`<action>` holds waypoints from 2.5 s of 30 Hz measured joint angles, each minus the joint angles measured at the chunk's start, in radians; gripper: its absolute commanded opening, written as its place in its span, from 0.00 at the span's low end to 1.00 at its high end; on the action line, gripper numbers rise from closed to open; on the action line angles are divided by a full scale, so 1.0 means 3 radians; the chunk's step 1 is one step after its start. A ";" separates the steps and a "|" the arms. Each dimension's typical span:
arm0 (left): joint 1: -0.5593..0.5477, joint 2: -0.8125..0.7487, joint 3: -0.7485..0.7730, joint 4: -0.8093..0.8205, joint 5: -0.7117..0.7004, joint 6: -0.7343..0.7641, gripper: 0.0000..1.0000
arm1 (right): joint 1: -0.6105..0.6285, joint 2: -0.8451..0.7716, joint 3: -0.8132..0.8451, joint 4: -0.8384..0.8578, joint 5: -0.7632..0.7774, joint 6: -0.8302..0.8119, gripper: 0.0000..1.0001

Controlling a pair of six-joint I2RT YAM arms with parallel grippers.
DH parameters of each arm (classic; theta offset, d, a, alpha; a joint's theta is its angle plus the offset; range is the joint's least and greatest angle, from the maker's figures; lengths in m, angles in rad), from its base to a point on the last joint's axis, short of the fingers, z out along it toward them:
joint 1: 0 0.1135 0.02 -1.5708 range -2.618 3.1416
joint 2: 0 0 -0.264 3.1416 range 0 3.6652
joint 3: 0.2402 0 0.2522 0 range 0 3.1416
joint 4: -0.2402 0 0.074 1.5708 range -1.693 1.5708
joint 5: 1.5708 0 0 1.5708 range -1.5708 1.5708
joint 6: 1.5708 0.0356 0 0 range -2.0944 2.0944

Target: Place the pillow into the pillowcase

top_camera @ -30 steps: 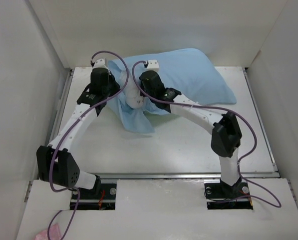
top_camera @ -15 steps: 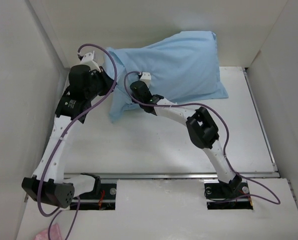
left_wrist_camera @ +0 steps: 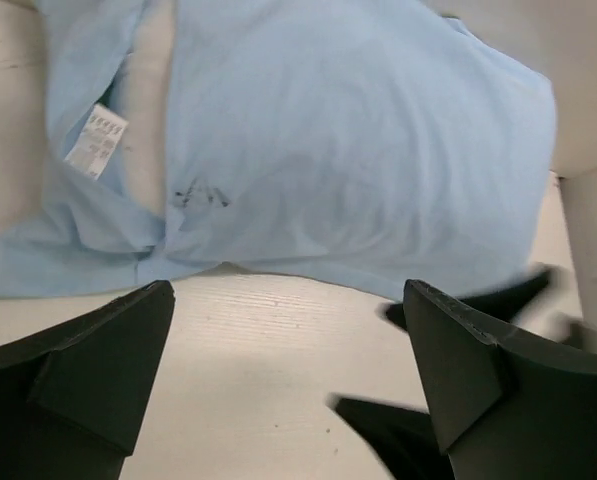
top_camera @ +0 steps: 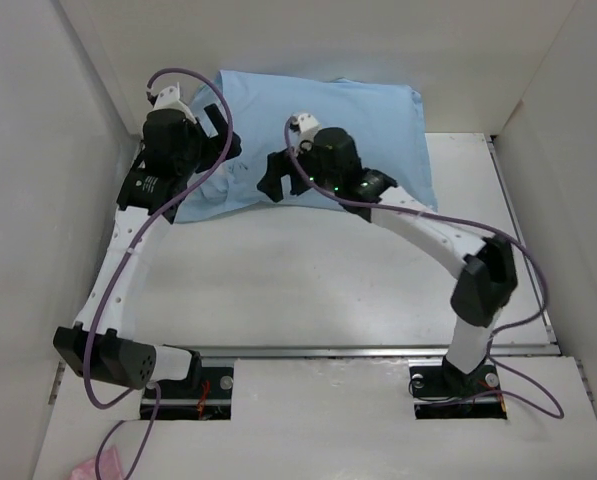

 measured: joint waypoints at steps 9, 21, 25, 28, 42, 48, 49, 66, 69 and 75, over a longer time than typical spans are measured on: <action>0.0160 0.0006 -0.0417 0.0089 -0.0537 -0.0161 1.00 | -0.0011 -0.0815 0.0301 -0.0076 0.0354 -0.0393 1.00; 0.0334 0.1836 0.0134 0.0795 0.0233 -0.0108 1.00 | -0.0899 0.0927 0.1375 -0.0422 0.0881 -0.0364 1.00; 0.0338 0.2494 0.0542 0.0788 0.0390 -0.0080 0.75 | -0.1170 0.1279 0.1427 -0.0463 0.0917 -0.0315 0.98; 0.0328 0.2687 0.0675 0.0823 0.0605 -0.0094 0.00 | -0.1176 0.1317 0.1427 -0.0431 0.0932 -0.0304 0.41; -0.0126 0.0876 -0.0832 0.0902 0.0936 0.0025 0.00 | -0.1143 -0.0609 -0.0278 -0.0754 0.1115 -0.0155 0.00; -0.0280 0.0170 -0.1068 0.0532 0.0895 -0.0037 1.00 | -0.1142 -0.1199 -0.0317 -0.0921 0.1326 -0.0123 0.49; -0.0272 0.0107 -0.1096 0.0454 0.0804 -0.0060 1.00 | -0.1134 -0.1179 -0.0320 -0.0975 0.1343 -0.0132 0.54; 0.0079 -0.0969 -0.1647 -0.0525 -0.0889 -0.0801 0.94 | -0.0231 -0.0244 0.0711 -0.1270 0.0621 -0.0899 0.60; 0.0102 -0.0703 -0.1854 -0.0324 -0.0660 -0.0790 0.65 | -0.0106 -0.0034 0.0973 -0.1240 0.0355 -0.0959 0.60; 0.0117 -0.0032 -0.1900 -0.0083 -0.0394 -0.0753 0.00 | 0.0134 0.0263 0.1094 -0.1141 -0.0034 -0.1019 0.60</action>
